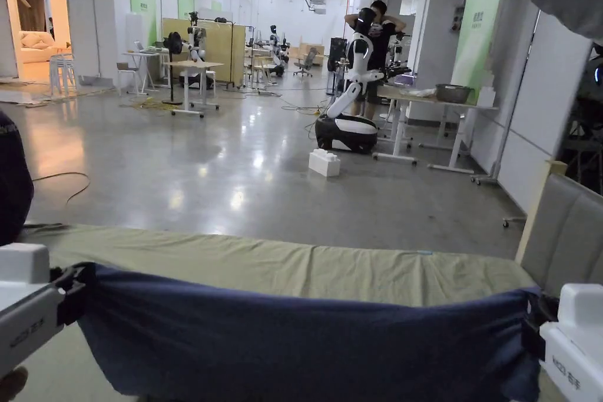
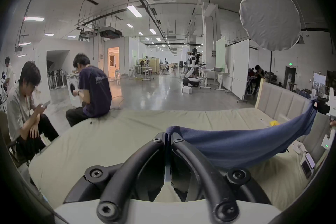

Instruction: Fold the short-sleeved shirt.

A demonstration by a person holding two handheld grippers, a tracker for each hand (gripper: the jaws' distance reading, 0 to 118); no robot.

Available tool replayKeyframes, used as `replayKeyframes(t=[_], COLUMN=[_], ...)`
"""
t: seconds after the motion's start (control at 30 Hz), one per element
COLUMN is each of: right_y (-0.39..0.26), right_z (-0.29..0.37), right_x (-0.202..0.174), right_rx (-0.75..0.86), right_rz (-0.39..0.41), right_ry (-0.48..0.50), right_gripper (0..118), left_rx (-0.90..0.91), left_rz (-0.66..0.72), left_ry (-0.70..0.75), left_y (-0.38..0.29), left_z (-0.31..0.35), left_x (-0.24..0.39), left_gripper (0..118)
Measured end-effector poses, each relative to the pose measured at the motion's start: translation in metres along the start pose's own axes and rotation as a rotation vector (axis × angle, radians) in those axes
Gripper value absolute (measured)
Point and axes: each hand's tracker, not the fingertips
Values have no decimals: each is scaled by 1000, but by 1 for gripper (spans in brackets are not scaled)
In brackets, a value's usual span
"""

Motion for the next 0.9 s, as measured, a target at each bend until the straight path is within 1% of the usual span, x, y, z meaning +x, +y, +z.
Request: replayKeyframes(t=[0.03, 0.07, 0.1, 0.13, 0.17, 0.2, 0.27, 0.3, 0.33, 0.37, 0.43, 0.47, 0.53, 0.6, 0.63, 0.67, 0.77, 0.83, 0.9], right_y=[-8, -27, -41, -53, -64, -77, -102, -112, -141, -154, -176, -184, -205, -227, -239, -248, -277, -289, -287], right_z=[8, 32, 47, 56, 71, 89, 108, 115, 122, 130, 145, 159, 172, 174, 175, 178, 170, 173, 165], right_x=[-2, 0, 0, -2, -4, -7, -12, -13, -5, -7, -11, -17, -21, -24, -26, -28, -31, -33, -36], right_rx=[2, -23, -36, -74, -77, -114, -179, -198, -237, -280, -328, -354, -416, -458, -507, -523, -591, -623, -650], right_rz=[14, -16, -27, -18, -5, -10, 13, 20, 22, 26, 75, 84, 80, 91, 107, 122, 122, 142, 163], right_ry=[0, 12, 18, 20, 27, 44, 48, 54, 51, 58, 76, 80, 97, 106, 105, 109, 125, 127, 123], right_gripper=[3, 3, 3, 3, 3, 3, 3, 3, 3, 3, 3, 3, 3, 3, 3, 3, 3, 3, 3], left_rx=[-7, -22, -40, -55, -75, -91, -143, -164, -206, -233, -279, -311, -359, -402, -438, -469, -521, -560, -591], left_rz=[8, 8, 9, 21, 27, 30, 28, 15, -13, -23, -16, -6, 19, 3, -6, -10, 1, -12, -41], left_ry=[3, 1, 6, 5, 1, 1, -10, -13, -12, -11, -12, -16, -16, -17, -14, -23, -25, -24, -25], left_y=[-14, -25, -40, -53, -66, -77, -105, -117, -131, -144, -168, -181, -204, -226, -239, -250, -272, -281, -287], left_z=[10, 19, 30, 39, 49, 55, 73, 78, 84, 92, 102, 105, 109, 110, 109, 108, 105, 103, 99], left_x=[0, -1, -1, -2, -3, -4, -5, -5, -5, -5, -8, -10, -13, -14, -15, -15, -17, -17, -17], left_gripper=[6, 6, 6, 6, 6, 6, 6, 6, 6, 6, 6, 6, 6, 6, 6, 6, 6, 6, 6])
